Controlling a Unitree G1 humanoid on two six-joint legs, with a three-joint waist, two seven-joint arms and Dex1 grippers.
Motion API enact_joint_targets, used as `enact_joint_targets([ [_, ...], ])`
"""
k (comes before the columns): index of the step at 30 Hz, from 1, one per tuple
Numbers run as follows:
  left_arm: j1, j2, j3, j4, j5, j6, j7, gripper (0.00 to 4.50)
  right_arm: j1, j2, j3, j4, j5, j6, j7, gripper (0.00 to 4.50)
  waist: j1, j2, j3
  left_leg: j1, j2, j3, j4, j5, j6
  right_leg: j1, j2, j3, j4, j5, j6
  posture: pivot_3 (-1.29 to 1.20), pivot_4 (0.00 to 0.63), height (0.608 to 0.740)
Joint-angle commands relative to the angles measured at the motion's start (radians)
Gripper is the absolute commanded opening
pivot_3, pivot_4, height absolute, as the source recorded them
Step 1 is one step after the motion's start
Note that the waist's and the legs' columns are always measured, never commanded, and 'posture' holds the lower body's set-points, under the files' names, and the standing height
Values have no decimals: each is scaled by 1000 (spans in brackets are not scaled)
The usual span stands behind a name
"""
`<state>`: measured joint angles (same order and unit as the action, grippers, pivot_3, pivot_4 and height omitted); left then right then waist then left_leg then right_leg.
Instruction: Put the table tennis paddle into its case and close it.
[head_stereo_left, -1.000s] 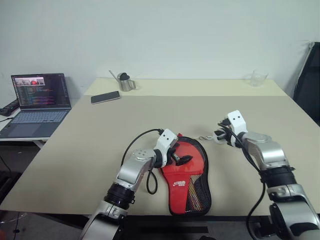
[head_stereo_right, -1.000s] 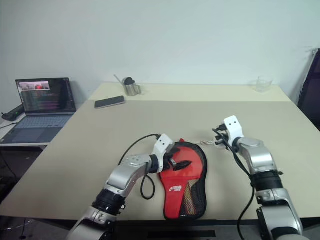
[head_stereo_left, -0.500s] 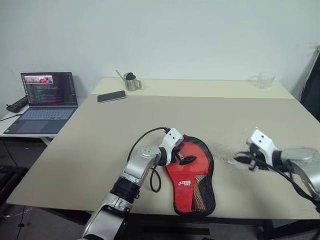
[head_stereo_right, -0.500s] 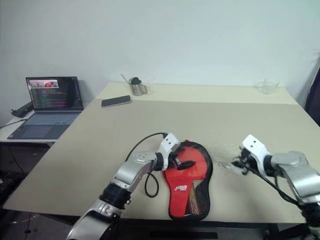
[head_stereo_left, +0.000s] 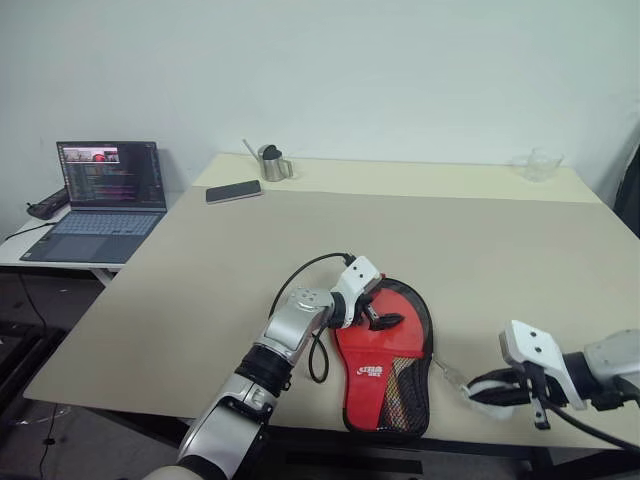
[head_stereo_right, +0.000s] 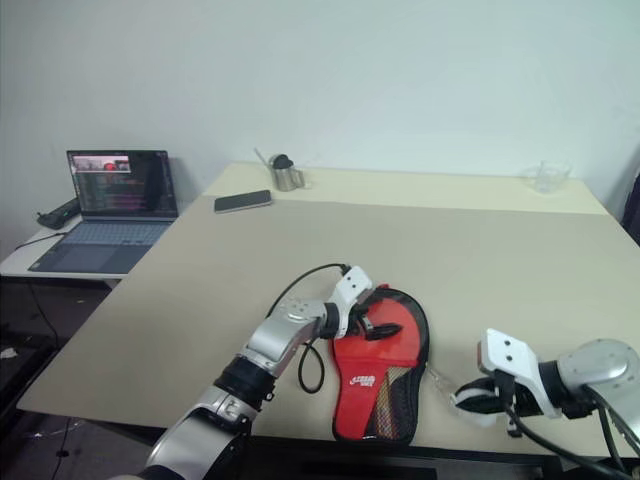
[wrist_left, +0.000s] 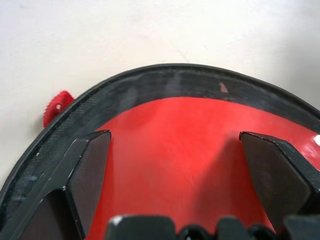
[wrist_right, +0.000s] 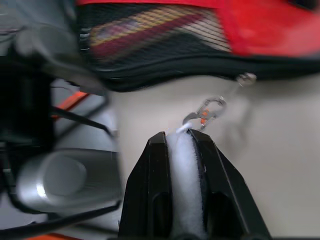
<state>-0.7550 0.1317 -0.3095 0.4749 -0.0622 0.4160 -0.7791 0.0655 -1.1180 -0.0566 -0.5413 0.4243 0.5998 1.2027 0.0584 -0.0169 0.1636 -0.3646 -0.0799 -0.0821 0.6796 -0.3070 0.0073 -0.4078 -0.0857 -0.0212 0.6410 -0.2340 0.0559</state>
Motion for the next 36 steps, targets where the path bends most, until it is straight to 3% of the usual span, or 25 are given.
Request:
enact_joint_targets([
  [1,-1,-5,-27,78,33,3,-10,4500,76,-31,37,-116,48,-15,74,205,2,0,0,0,0,0,0,0,1,1,0,0,-1,0,1,0,150,740],
  [10,-23,-15,-32,116,50,-16,-37,4500,85,-38,153,-103,-32,-91,54,203,0,-1,0,0,-1,-1,0,-2,2,3,-1,-2,-5,-1,2,0,150,740],
  [24,-32,-30,-30,149,64,-28,-38,4500,120,-101,160,-193,59,-90,153,201,-1,-1,-1,0,-1,-1,1,-2,3,4,-1,-2,-5,-1,2,0,150,740],
  [36,-45,-25,-26,165,74,-36,-36,4500,53,-85,194,-121,-18,-135,129,201,-1,-2,-1,0,-1,-1,1,-3,3,4,-1,-2,-6,-1,3,0,150,740],
])
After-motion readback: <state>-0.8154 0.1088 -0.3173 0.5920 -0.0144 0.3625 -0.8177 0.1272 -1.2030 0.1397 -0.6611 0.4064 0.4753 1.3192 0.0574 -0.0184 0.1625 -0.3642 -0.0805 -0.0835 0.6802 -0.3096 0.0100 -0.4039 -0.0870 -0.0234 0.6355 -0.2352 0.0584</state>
